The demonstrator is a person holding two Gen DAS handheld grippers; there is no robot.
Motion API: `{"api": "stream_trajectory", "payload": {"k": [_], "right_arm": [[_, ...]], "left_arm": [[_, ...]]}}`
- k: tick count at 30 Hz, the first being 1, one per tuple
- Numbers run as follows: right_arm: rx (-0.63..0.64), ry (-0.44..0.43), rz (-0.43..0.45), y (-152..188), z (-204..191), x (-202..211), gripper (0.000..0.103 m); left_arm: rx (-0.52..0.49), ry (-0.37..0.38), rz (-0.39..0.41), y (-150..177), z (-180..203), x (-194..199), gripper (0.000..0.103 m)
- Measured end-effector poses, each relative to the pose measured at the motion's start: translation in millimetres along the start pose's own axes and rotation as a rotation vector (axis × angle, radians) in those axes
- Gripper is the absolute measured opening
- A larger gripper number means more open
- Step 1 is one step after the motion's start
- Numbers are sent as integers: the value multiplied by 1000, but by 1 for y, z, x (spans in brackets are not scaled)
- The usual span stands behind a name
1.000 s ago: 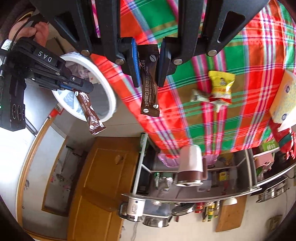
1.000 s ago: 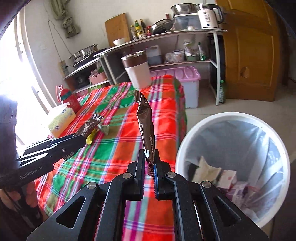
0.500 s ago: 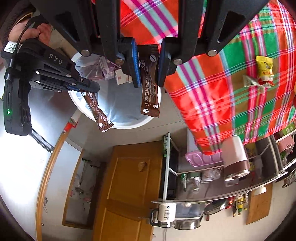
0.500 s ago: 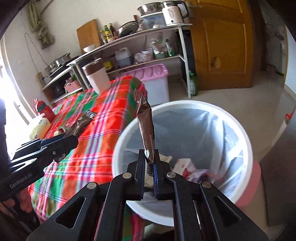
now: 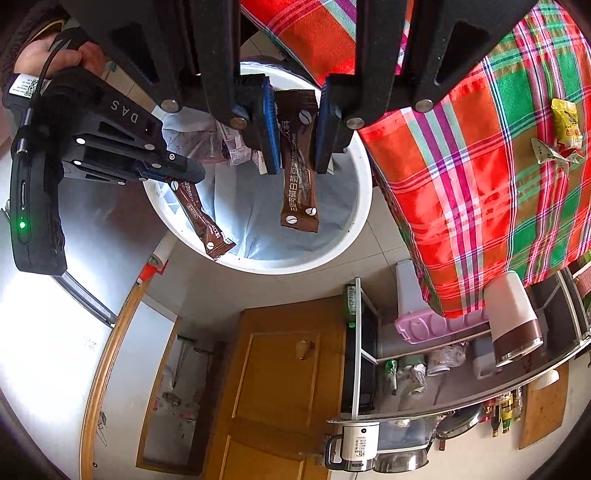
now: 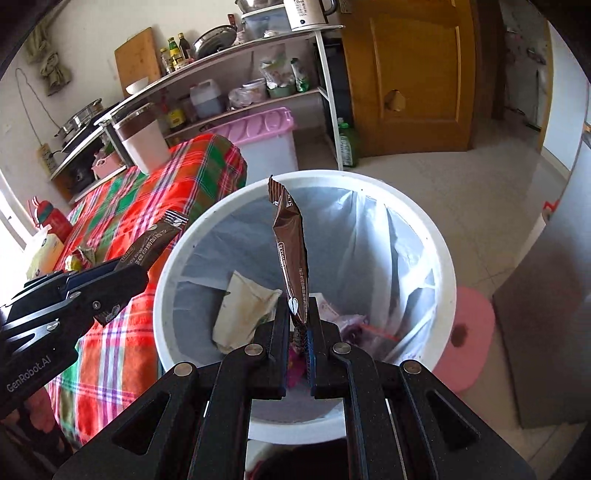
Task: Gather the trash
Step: 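Carry the chocolate bar with the left tool while the right tool carries its bar over the bin, then open the left tool over the bin while the right tool releases its chocolate bar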
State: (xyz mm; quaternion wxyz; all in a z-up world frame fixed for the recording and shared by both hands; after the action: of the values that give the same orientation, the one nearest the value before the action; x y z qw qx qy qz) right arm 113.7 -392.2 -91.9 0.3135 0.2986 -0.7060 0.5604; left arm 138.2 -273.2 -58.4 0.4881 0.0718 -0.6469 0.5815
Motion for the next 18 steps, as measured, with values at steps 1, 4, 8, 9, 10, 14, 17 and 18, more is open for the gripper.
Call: {"api": "stream_trajectory", "payload": {"k": [1, 4, 8, 9, 10, 14, 17, 18], "right_arm": [[-2, 5, -1, 0, 1, 0, 8], [-5, 21, -3, 0, 1, 0, 12], [-6, 21, 1, 0, -1, 0, 27], [-5, 21, 2, 0, -2, 1, 27], [-3, 22, 5, -1, -4, 2, 27], [5, 23, 20, -2, -10, 6, 27], [8, 17, 31, -4, -17, 9, 28], [11, 15, 35, -5, -19, 10, 28]], "left_arm": [[4, 0, 0, 0, 0, 0, 23], [17, -1, -4, 2, -4, 0, 35], [29, -1, 2, 3, -9, 5, 43], [32, 2, 4, 4, -10, 7, 45], [36, 5, 7, 4, -12, 9, 47], [45, -4, 21, 5, -18, 16, 49], [60, -5, 28, 7, -25, 21, 50], [65, -11, 31, 8, -28, 23, 50]]}}
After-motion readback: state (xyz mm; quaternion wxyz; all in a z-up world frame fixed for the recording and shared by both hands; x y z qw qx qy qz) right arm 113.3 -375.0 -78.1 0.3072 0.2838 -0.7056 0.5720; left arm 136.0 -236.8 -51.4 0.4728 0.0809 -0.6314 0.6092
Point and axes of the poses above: each gripper's, at about its wrist camera, not at the fingertips, and x roughly against the way its jaws point, z to its right, y to its underside, the point moved 8 cm from there along -x, roughly the way its jaws point, and after that the axes turned 1 degree about x, right-handed, at the moved point
